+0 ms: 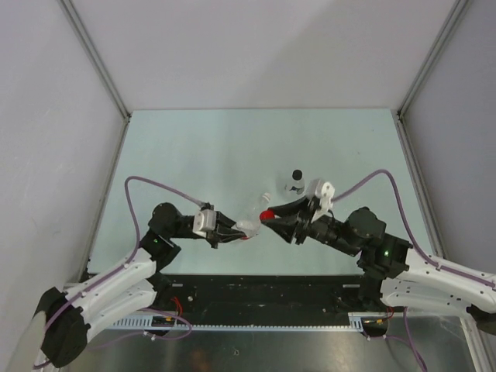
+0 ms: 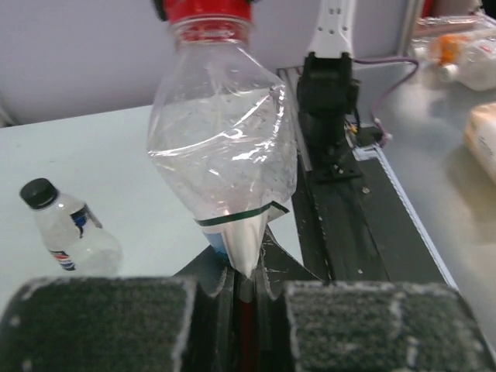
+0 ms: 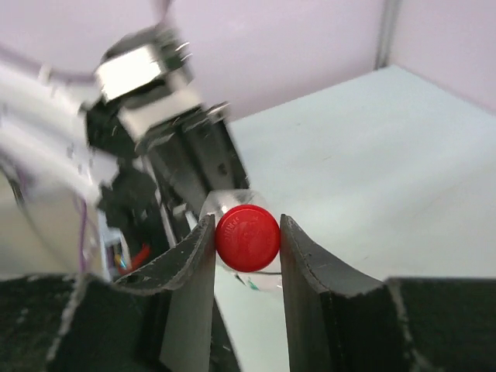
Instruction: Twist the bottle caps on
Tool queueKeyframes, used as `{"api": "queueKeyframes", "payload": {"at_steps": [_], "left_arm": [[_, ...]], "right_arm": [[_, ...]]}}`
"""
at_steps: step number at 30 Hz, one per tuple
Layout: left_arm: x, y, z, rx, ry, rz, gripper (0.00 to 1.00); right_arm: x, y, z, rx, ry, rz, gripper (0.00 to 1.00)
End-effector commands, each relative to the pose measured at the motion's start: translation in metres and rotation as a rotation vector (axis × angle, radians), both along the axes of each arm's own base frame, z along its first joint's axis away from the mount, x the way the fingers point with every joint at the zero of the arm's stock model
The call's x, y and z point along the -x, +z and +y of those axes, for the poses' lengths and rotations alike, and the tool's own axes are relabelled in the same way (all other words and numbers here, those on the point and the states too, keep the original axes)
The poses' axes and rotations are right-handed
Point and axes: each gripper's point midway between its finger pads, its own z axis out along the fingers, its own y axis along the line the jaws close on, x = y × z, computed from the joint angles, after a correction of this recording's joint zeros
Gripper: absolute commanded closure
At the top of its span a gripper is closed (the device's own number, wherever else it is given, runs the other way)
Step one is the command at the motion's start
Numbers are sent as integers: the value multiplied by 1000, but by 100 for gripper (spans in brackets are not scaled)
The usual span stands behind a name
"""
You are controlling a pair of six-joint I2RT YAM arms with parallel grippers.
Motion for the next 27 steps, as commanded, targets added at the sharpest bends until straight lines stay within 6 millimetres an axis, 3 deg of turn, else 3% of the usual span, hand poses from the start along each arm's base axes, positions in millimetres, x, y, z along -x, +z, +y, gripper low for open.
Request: {"api": "queueKeyframes", "payload": {"at_steps": [1,9,13,17,23,27], "left_arm": [[-19,36,-14,127,215,-111,100],[-53,39,-35,120,466,-119,100],[-65,30,-42,81,551,-118,100],[-71,23,-45,58,612,-107,100],[-68,12,-44,40,626,-85,100],[-58,-1,-42,26,587,-53,100]], "right_arm": [[-62,-31,-20,-215,-484,539,100],[-93,-48,-35,-429,-794,712,100],[-101,-69,-47,-411,-927,737,100],[-101,-74,-50,-409,-956,756,98],[-97,-58,-57,-411,-914,728,68],[-85,-32,-48,-293,-740,578,19]]}}
